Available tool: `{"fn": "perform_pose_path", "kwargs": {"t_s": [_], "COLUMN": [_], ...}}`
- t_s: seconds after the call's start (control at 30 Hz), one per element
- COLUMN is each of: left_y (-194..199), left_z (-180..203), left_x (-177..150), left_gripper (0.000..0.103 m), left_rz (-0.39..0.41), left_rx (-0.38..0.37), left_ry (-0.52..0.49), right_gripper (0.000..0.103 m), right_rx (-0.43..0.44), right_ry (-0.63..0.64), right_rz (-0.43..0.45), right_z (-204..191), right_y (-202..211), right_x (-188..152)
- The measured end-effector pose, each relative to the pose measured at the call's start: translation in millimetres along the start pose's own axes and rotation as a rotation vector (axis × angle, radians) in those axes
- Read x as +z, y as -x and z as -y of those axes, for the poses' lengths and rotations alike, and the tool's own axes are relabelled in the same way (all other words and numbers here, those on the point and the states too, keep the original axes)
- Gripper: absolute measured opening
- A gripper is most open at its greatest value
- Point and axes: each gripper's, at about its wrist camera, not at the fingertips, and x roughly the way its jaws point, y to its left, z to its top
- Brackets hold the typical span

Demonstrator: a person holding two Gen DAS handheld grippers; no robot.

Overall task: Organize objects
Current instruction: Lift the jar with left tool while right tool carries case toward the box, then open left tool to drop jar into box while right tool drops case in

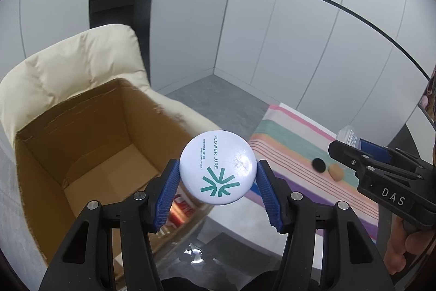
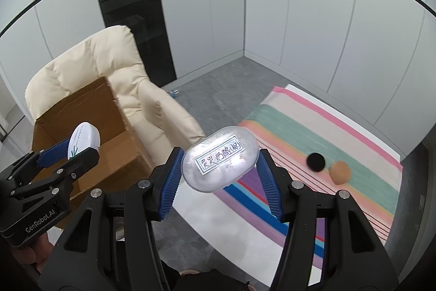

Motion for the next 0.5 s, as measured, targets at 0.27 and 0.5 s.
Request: {"fn": "perform_pose_path", "kwargs": {"t_s": [0.27, 0.5], "left_y": [10, 18], "left_z": [-35, -61], "left_x": [-3, -8], "left_gripper": [0.059, 0.059], "left_rz": [0.006, 0.004], "left_rx": [0.053, 0.103], "left_ry": [0.039, 0.059], "right_gripper": [0.058, 0.058], "right_rx": [0.052, 0.1], "right_ry": [0.062, 0.111], "right_rz": [0.004, 0.001], "right_z": [-41, -74], "right_y": [-7, -11], "right_x": [7, 11]}}
